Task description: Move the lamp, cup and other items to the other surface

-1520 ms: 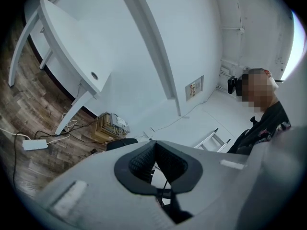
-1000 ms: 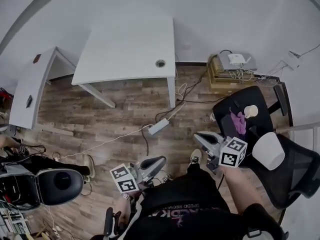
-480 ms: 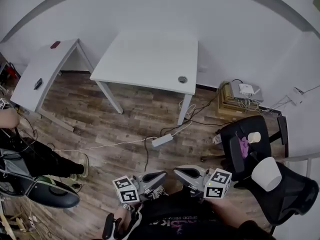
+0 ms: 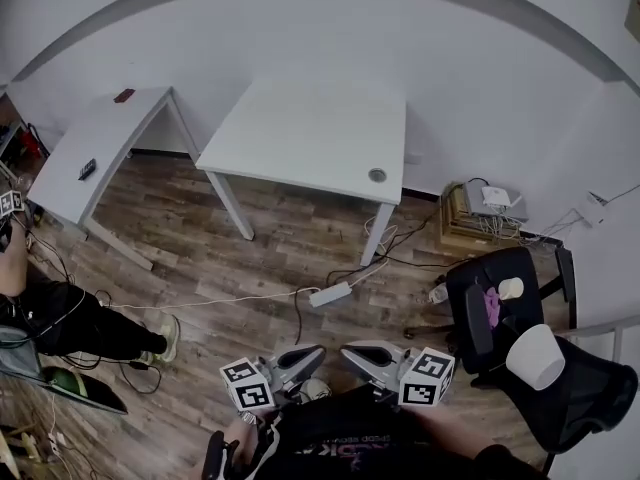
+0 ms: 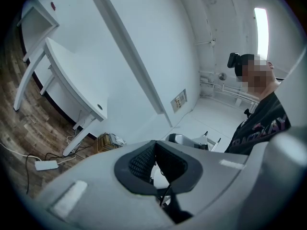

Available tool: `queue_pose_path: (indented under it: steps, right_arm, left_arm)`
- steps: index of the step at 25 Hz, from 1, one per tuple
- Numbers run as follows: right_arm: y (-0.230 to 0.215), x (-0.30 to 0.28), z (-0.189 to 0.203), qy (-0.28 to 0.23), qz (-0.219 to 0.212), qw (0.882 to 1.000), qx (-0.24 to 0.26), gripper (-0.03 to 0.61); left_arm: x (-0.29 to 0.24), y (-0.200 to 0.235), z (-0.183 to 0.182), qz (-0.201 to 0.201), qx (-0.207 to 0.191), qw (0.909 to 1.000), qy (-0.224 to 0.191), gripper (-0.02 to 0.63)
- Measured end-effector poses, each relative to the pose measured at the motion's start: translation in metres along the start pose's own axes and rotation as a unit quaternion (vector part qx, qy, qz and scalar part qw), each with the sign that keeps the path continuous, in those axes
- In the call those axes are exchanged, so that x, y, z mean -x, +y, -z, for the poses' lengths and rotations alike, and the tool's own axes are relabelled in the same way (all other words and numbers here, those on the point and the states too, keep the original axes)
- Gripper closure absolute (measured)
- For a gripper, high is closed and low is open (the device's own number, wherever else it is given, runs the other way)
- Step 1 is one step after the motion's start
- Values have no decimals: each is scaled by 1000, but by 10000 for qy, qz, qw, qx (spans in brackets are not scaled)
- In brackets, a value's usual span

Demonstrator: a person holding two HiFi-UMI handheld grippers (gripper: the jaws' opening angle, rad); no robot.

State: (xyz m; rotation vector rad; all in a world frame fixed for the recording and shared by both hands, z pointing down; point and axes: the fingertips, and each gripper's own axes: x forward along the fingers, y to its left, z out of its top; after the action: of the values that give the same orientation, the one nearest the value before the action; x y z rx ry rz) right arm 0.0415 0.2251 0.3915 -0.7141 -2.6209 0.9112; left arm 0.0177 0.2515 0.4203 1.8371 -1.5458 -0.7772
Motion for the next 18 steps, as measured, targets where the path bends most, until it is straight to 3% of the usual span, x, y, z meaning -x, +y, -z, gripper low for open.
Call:
queue_pose_path:
  steps: [12,18]
  right_arm:
    - [4,1,7,86,-149,9997,-147,575]
    - [8,2,9,120,-198,9996,-133,575]
  left_arm:
    - [21,5,-9,-205,19,9993,-327,618]
    - [16,-5,0,-49,110,9995,-302,618]
